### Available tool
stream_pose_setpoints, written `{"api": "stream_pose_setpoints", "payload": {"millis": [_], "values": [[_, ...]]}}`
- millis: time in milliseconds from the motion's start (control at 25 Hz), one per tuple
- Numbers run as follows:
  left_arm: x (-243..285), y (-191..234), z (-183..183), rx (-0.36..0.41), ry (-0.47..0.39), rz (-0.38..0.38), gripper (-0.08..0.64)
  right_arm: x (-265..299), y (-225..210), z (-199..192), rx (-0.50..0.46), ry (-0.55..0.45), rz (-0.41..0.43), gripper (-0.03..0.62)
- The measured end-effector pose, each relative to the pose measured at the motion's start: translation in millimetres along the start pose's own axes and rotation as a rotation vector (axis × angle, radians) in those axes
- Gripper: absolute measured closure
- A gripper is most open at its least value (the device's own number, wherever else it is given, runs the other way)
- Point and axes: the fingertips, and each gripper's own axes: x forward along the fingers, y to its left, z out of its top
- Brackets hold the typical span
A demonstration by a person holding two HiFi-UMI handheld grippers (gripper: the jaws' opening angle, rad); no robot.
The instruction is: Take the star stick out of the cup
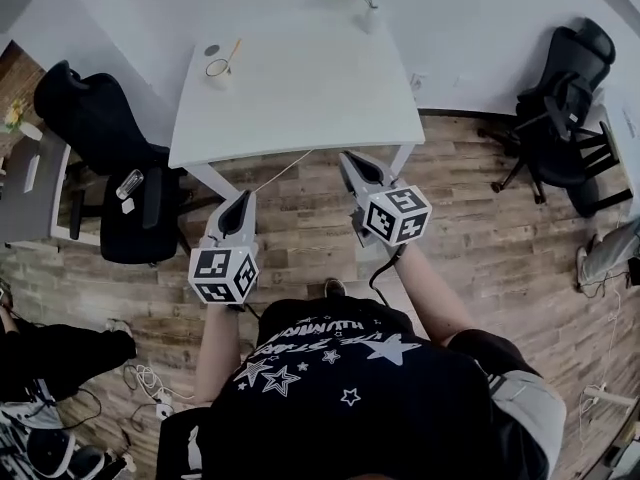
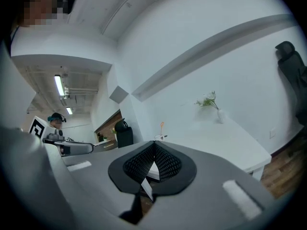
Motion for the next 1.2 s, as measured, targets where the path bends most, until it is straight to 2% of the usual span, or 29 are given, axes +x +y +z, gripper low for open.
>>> {"api": "stream_pose_setpoints", "payload": {"millis": [160, 320, 520, 880, 1200], "values": [[7.5, 3.3, -7.9, -0.005, 0.022, 0.006, 0.557, 17.0, -8.2, -1.2, 0.024, 0.011, 0.016, 0.577], [18.0, 26.5, -14.4, -0.041, 0.030, 0.049, 0.557, 38.7, -13.8, -13.6, 0.024, 0.045, 0.025, 0.575], [44.4, 54.2, -15.5, -0.064, 0.034, 0.057, 0.557, 72.3, -21.6, -15.1, 0.024, 0.069, 0.033, 0.576], [127.8, 115.5, 9.4, -0.066, 0.011, 0.028, 0.557, 160.9, -54.4, 14.7, -0.014, 0.063, 0.014, 0.575], [187.6, 183.8, 29.2, -0.088, 0.026, 0.019, 0.557, 246.0, -64.6, 16.2, -0.006, 0.111, 0.002, 0.575]]}}
